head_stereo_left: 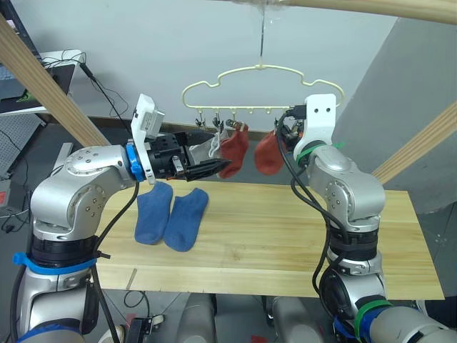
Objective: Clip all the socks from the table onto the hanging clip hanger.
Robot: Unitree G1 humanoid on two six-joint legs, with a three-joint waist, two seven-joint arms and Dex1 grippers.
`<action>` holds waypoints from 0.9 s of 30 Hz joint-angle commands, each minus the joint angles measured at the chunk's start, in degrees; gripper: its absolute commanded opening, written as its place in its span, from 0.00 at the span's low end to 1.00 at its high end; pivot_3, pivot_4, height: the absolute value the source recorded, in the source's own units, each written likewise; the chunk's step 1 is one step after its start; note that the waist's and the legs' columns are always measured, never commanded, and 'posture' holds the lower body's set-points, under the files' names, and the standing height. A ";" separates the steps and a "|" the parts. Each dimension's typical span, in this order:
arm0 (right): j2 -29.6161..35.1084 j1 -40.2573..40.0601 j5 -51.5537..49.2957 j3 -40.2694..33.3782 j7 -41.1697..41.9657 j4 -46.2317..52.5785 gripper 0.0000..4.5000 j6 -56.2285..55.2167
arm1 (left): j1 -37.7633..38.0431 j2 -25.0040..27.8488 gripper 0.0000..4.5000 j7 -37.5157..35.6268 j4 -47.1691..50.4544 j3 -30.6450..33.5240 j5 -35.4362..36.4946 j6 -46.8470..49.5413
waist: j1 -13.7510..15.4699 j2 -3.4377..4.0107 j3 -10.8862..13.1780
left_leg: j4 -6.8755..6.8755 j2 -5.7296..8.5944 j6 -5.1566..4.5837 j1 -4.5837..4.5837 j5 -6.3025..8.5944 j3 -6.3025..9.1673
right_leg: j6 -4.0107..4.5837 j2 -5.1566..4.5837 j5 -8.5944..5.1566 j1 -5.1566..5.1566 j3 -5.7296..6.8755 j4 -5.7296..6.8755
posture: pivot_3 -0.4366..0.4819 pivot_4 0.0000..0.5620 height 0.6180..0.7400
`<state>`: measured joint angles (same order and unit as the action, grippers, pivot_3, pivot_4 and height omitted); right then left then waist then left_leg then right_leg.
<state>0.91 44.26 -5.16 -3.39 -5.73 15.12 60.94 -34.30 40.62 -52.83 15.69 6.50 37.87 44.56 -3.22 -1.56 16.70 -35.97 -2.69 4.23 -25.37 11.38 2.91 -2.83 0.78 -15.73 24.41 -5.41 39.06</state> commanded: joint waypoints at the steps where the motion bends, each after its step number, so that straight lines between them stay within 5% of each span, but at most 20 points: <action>1: 0.22 1.63 0.74 -0.80 -0.72 0.96 0.55 -1.77 | -0.01 0.92 0.94 0.55 2.82 1.51 1.17 -0.37 | 0.14 0.00 0.00 | 0.00 0.00 0.00 0.00 0.00 0.00 | 0.00 0.00 0.00 0.00 0.00 0.00 | 0.51 0.48 1.00; 27: 0.50 3.35 1.81 -2.88 -2.69 2.35 0.55 1.12 | -0.07 0.09 0.94 1.12 2.01 0.32 0.65 -1.47 | 0.14 0.00 0.00 | -0.01 0.00 0.00 0.00 0.00 0.00 | 0.01 0.00 0.01 0.00 0.02 0.01 | 0.47 0.48 1.00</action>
<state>1.25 46.11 -3.58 -5.62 -7.92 15.10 62.77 -34.05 40.66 -51.84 16.20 6.48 38.14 44.30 -3.08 -1.56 16.70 -35.97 -2.69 4.23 -25.37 11.38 2.91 -2.82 0.78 -15.72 24.41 -5.40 39.07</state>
